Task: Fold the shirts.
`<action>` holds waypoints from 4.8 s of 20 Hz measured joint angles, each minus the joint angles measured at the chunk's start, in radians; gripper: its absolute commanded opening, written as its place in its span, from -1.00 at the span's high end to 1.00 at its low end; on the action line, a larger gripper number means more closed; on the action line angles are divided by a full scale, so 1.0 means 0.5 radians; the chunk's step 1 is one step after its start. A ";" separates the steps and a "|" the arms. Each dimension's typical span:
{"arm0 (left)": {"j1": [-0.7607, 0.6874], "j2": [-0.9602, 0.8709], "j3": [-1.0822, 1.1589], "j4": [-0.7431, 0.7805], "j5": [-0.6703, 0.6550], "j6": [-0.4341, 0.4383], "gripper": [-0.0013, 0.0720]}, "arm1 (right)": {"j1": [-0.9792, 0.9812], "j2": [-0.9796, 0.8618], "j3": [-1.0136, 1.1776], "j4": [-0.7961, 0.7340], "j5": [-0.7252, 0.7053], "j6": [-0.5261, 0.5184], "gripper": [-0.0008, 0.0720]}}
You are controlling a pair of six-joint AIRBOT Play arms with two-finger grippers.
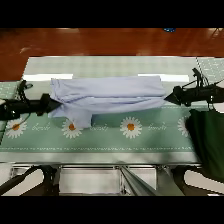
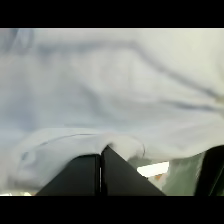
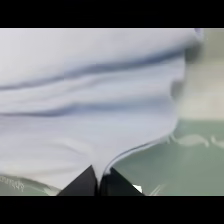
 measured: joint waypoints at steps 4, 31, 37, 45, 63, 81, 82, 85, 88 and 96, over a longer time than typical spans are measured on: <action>-0.052 -0.394 0.565 -0.029 -0.014 -0.121 0.89 | 0.031 -0.209 0.363 0.032 -0.019 0.013 0.93; -0.031 -0.156 0.940 0.888 -0.088 -0.517 -0.38 | -0.224 -0.932 1.157 -0.192 0.110 0.375 -0.15; -0.258 0.137 0.474 0.720 0.114 -0.369 -0.38 | -0.098 -1.142 1.122 -0.040 0.066 0.378 -0.15; -0.538 0.117 0.398 0.583 0.243 -0.335 -0.35 | 0.134 -1.258 1.176 0.150 0.114 0.278 0.93; -1.446 -0.646 1.121 0.414 0.322 -0.286 0.90 | -0.110 0.838 0.105 -0.429 0.288 0.227 0.93; -2.379 -1.831 2.383 0.409 -0.015 -0.678 0.89 | -0.169 1.458 -0.072 -0.104 0.444 0.352 0.93; -2.354 -1.836 2.435 0.409 -0.072 -0.668 0.90 | -0.169 1.458 -0.072 -0.098 0.443 0.356 0.93; -2.171 -1.762 2.533 0.460 -0.255 -0.646 0.90 | -0.169 1.447 -0.072 -0.077 0.439 0.356 0.93; -1.861 -1.558 2.548 0.660 -0.478 -0.642 0.89 | -0.106 1.372 -0.071 0.035 0.397 0.323 0.93; -0.896 -0.472 1.994 1.042 -0.596 -0.604 0.89 | 0.773 0.484 0.350 0.249 -0.163 0.288 0.93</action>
